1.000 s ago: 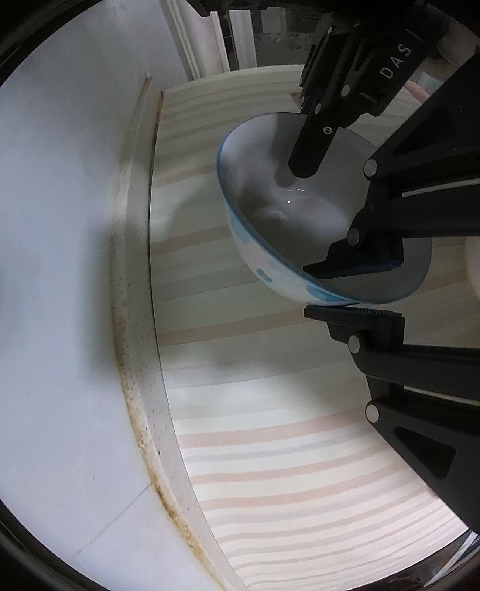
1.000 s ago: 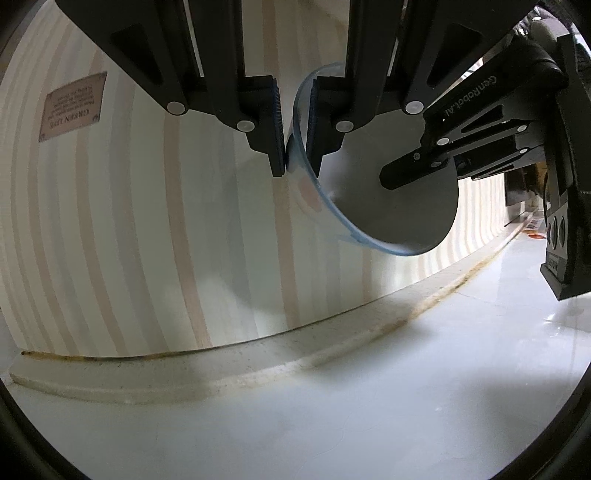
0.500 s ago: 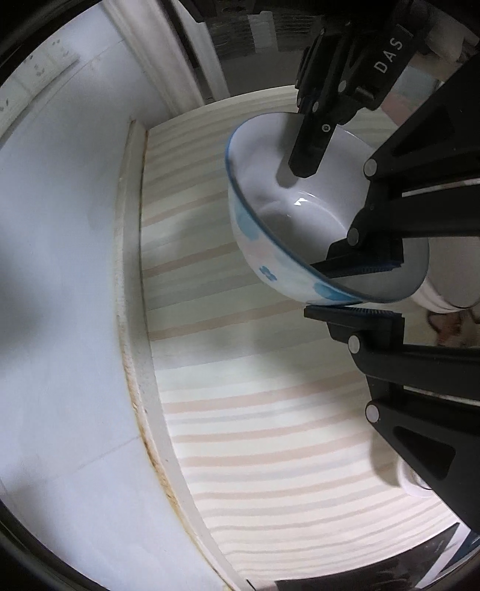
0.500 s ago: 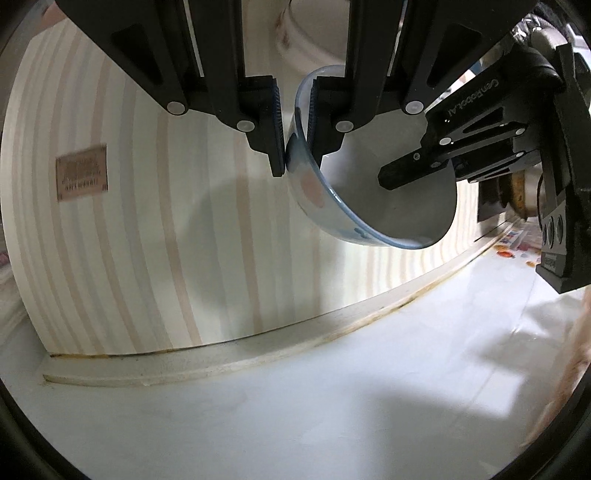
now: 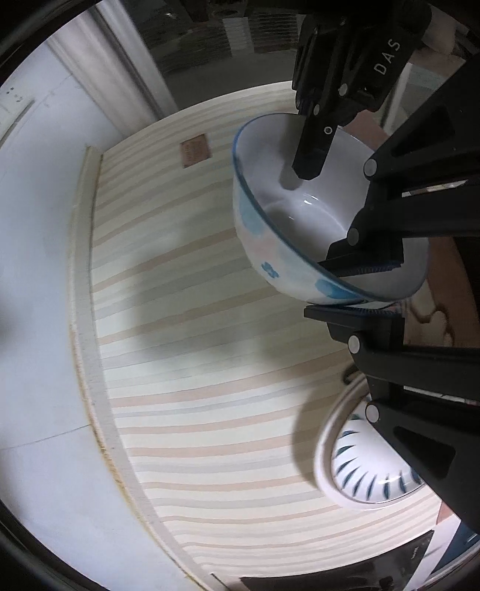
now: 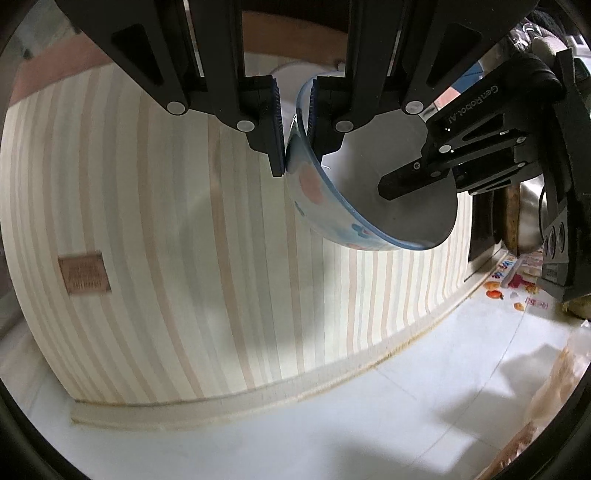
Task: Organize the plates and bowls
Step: 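Lift the bowl stack and carry it toward the plate stack with both tools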
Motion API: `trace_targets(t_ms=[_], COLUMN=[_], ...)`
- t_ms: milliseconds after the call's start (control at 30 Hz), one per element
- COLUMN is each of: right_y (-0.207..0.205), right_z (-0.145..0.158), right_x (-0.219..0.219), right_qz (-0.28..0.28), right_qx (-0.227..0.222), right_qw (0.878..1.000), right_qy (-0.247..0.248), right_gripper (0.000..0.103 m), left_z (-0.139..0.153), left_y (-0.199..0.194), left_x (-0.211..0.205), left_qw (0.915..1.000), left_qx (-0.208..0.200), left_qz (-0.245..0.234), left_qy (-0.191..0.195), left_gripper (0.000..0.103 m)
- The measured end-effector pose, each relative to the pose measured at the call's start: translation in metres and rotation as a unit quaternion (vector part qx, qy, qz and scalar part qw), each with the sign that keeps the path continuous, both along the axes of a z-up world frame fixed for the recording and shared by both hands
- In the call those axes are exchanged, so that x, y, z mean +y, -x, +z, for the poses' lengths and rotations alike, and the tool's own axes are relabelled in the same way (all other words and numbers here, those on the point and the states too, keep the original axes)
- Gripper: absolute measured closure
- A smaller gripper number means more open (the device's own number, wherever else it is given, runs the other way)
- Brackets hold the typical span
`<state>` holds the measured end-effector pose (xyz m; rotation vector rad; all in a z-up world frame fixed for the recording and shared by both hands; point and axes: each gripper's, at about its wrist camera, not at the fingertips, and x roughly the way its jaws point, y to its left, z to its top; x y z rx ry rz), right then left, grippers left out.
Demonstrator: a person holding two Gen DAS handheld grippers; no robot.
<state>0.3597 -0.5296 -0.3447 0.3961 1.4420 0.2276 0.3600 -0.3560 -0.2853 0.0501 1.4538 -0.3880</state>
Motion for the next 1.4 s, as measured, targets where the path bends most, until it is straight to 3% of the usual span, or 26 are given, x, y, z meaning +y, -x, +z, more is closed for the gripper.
trace_targets(t_ms=[367,733,1133,1400], right_y=[0.046,0.047,0.043,0.051], right_z=[-0.037,-0.062,-0.057,-0.053], right_x=[0.003,0.002,0.007,0.002], right_qz=[-0.011,-0.023,-0.027,-0.040], right_qx=[0.047,0.082,0.085,0.075], right_qw=[0.999,0.996,0.996,0.996], right_qy=[-0.018,-0.022,-0.003,-0.009], right_gripper=[0.090,0.090,0.086,0.083], left_z=[-0.026,-0.044,-0.044,-0.028], left_y=[0.027,0.022,0.020,0.025], left_x=[0.002,-0.007,-0.007,-0.002], left_qw=[0.9993,0.9982,0.9982,0.9990], left_qx=[0.025,0.030,0.026,0.006], left_qz=[-0.015,-0.024,-0.016,-0.009], left_qy=[-0.023,-0.046,-0.052,-0.044], left_gripper=[0.090,0.090,0.090,0.089])
